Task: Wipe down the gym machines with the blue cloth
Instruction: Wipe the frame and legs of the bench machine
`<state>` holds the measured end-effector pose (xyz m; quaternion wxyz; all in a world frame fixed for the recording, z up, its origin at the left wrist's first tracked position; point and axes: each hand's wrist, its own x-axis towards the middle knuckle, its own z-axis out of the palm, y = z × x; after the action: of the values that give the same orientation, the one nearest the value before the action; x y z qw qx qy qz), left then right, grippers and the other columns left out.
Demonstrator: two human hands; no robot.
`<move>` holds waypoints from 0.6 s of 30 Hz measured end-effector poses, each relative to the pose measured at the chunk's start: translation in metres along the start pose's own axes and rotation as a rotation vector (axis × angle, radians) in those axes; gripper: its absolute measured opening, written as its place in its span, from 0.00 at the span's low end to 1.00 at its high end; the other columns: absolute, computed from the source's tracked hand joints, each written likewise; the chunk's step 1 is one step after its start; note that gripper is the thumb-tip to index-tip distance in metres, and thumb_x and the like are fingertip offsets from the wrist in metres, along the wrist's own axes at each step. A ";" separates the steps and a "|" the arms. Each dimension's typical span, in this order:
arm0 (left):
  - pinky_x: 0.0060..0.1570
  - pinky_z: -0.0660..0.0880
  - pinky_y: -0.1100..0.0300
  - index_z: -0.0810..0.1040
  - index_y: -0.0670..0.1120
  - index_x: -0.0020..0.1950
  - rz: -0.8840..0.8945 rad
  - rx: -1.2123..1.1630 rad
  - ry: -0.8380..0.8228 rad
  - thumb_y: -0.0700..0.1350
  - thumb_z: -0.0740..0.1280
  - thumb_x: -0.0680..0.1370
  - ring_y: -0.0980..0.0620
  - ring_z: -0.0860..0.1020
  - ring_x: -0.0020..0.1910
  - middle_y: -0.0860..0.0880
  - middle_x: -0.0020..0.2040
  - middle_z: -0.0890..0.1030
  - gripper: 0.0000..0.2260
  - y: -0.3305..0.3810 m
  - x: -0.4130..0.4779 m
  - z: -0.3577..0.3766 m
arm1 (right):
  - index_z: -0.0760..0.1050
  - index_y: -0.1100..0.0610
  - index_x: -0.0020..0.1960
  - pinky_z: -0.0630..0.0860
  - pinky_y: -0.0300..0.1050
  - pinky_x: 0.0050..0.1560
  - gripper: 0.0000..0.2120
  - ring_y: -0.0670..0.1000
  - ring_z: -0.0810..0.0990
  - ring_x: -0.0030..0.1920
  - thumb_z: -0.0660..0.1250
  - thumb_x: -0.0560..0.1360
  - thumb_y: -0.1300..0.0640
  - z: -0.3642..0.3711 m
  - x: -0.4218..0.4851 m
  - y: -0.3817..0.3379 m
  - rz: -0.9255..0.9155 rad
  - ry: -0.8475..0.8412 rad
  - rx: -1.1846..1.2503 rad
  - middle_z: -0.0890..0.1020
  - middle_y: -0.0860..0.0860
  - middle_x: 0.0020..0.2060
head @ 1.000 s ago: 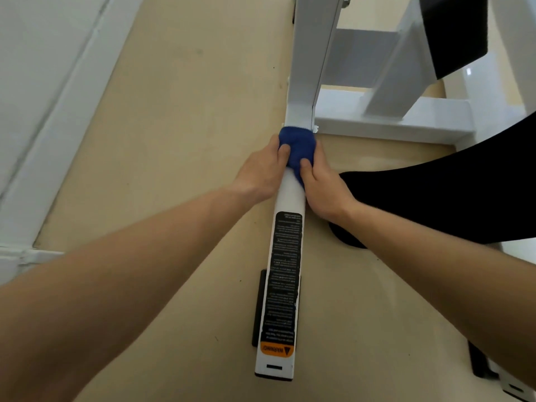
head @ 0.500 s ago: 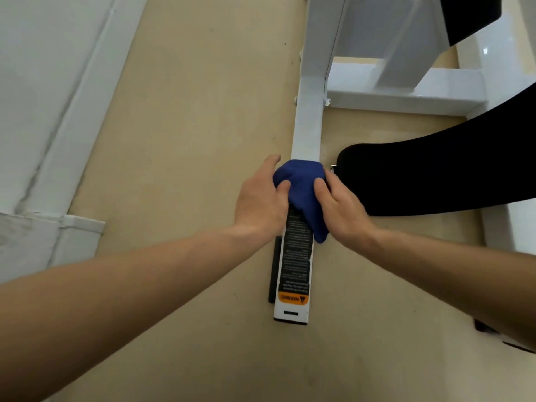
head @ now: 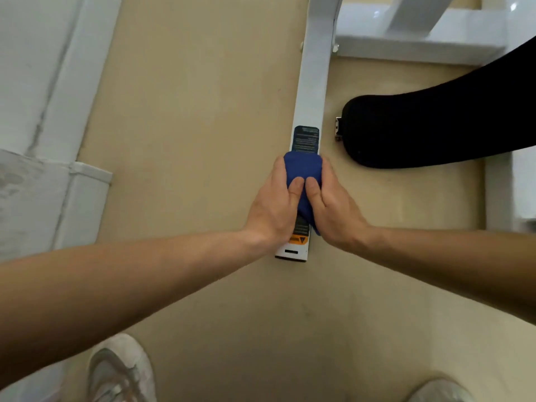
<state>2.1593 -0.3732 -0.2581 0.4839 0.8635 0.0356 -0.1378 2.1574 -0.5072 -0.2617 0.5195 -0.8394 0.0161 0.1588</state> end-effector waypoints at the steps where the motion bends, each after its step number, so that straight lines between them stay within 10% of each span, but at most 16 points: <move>1: 0.52 0.75 0.52 0.62 0.51 0.73 0.005 -0.007 -0.019 0.52 0.55 0.83 0.51 0.78 0.51 0.51 0.56 0.79 0.18 -0.005 -0.018 0.000 | 0.58 0.48 0.74 0.74 0.41 0.58 0.20 0.45 0.77 0.58 0.52 0.84 0.48 0.006 -0.017 0.003 -0.001 -0.015 0.012 0.76 0.45 0.63; 8: 0.60 0.69 0.65 0.55 0.53 0.78 -0.049 -0.027 -0.100 0.54 0.54 0.80 0.58 0.74 0.61 0.55 0.68 0.72 0.26 -0.023 -0.084 0.003 | 0.46 0.45 0.80 0.72 0.37 0.63 0.28 0.40 0.74 0.64 0.53 0.83 0.45 0.031 -0.084 0.003 0.079 -0.107 0.076 0.70 0.42 0.70; 18: 0.43 0.67 0.65 0.68 0.43 0.66 -0.007 0.009 -0.001 0.45 0.55 0.84 0.52 0.75 0.46 0.48 0.52 0.78 0.12 0.026 0.078 -0.004 | 0.66 0.54 0.71 0.70 0.38 0.48 0.17 0.51 0.79 0.54 0.51 0.85 0.50 -0.012 0.067 -0.015 0.089 0.148 -0.029 0.79 0.51 0.56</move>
<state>2.2405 -0.3886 -0.2562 0.4796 0.8654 0.0378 -0.1402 2.2266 -0.5016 -0.2629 0.4972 -0.8547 0.0893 0.1194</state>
